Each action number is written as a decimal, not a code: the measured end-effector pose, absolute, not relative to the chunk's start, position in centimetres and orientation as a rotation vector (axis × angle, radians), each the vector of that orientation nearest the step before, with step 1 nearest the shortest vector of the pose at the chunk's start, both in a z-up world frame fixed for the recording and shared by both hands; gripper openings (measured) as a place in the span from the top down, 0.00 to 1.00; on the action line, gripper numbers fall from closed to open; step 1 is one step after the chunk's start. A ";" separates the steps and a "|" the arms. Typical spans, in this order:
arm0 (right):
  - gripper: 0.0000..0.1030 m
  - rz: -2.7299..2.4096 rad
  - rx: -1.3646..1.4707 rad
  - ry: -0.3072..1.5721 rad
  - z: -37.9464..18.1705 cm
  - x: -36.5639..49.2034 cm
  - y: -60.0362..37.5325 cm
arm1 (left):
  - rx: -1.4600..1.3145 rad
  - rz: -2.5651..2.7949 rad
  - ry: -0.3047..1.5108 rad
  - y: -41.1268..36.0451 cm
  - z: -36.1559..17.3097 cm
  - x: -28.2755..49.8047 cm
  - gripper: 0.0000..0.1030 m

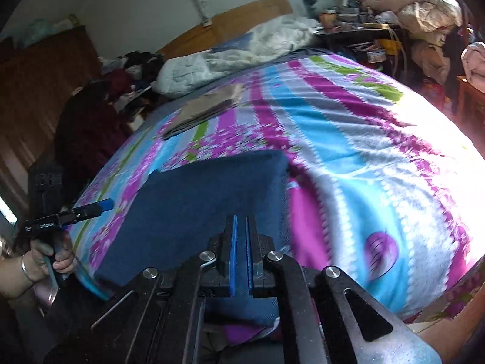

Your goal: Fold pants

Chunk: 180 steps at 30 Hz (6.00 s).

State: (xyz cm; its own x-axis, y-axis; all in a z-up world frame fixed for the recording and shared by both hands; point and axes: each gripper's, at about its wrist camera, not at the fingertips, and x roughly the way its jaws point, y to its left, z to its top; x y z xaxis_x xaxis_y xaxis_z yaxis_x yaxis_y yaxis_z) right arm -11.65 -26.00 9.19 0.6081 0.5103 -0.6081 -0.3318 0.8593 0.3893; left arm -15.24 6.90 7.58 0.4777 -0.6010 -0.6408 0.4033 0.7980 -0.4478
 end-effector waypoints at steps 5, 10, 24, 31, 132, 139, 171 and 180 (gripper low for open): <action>1.00 0.481 0.326 0.920 2.9 -12.0 -24.9 | -0.202 -0.629 0.947 5.9 0.5 -19.7 0.66; 0.45 0.417 0.456 0.791 6.5 -11.9 -29.4 | -0.397 -0.555 0.965 10.0 2.7 -16.3 0.67; 0.33 0.526 0.347 0.982 2.4 -2.9 -27.5 | -0.589 -0.468 1.066 12.3 -1.8 -9.4 0.26; 0.29 0.737 0.330 1.067 1.0 -4.0 -26.5 | -0.593 -0.524 1.089 12.1 -0.6 -9.8 0.25; 0.64 0.833 0.393 0.803 13.7 5.2 2.8 | -0.564 -0.164 0.684 32.3 10.8 -12.0 0.81; 0.55 0.445 0.242 1.010 7.9 8.7 1.0 | -0.695 0.170 0.838 39.6 4.7 -7.7 0.67; 0.00 0.256 -0.233 1.117 6.0 -9.0 10.4 | -0.188 0.447 1.075 22.6 -1.3 -15.9 0.00; 0.00 0.222 -0.170 1.096 5.7 -8.6 9.8 | -0.200 0.454 1.094 23.8 -1.6 -14.6 0.00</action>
